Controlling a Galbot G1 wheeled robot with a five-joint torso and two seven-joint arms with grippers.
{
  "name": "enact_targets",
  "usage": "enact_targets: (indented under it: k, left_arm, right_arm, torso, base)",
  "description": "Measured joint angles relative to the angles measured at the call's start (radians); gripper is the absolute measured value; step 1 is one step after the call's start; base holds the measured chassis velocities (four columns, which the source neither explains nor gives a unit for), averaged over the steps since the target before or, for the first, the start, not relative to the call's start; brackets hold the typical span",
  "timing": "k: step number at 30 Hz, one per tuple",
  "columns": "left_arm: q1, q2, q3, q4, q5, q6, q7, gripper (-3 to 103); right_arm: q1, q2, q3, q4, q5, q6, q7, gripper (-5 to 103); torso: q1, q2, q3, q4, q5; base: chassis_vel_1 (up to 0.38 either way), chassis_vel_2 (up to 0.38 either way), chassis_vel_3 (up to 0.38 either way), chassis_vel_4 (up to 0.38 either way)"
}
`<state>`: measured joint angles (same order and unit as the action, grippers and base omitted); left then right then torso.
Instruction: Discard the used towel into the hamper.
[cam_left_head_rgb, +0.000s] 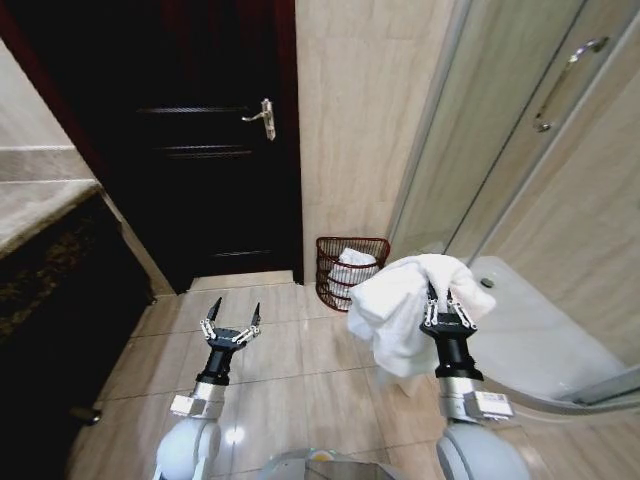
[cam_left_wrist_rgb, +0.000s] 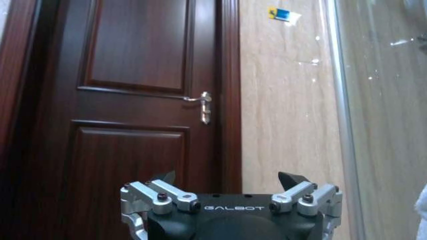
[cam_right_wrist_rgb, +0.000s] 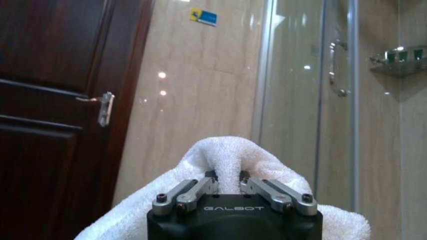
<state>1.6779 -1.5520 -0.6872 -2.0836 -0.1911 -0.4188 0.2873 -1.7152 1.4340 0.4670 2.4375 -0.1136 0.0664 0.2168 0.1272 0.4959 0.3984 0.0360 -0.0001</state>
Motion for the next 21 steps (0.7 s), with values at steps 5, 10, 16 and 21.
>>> enact_targets:
  k: [5,10,16,21]
  left_arm:
    - [-0.002,-0.003,0.001,-0.002,0.002,-0.002,0.0,100]
    - [-0.003,-0.011,0.013,0.004,0.004,-0.022,0.002,100]
    - [-0.002,-0.013,0.016,0.003,0.0,-0.028,0.004,100]
    - [-0.001,-0.013,0.015,-0.001,0.0,-0.028,0.004,100]
  right_arm:
    - [0.014,0.0,0.0,-0.007,0.028,0.013,0.01,12]
    - [0.002,-0.005,0.01,-0.012,0.043,0.026,0.02,12]
    - [0.002,-0.009,0.03,-0.024,0.055,0.041,0.019,12]
    - [0.01,-0.011,0.034,-0.028,0.07,0.04,0.015,12]
  torso:
    - [0.004,0.012,0.007,0.0003,-0.0002]
    - [0.008,0.022,0.013,0.0001,0.0004]
    - [0.009,0.022,0.013,-0.0001,0.0004]
    - [0.008,0.021,0.012,0.0001,0.0001]
  base:
    - [0.1,0.111,-0.119,-0.118]
    - [0.011,0.022,-0.012,-0.024]
    - [-0.01,-0.007,0.004,0.005]
    - [0.0,0.0,0.0,0.0]
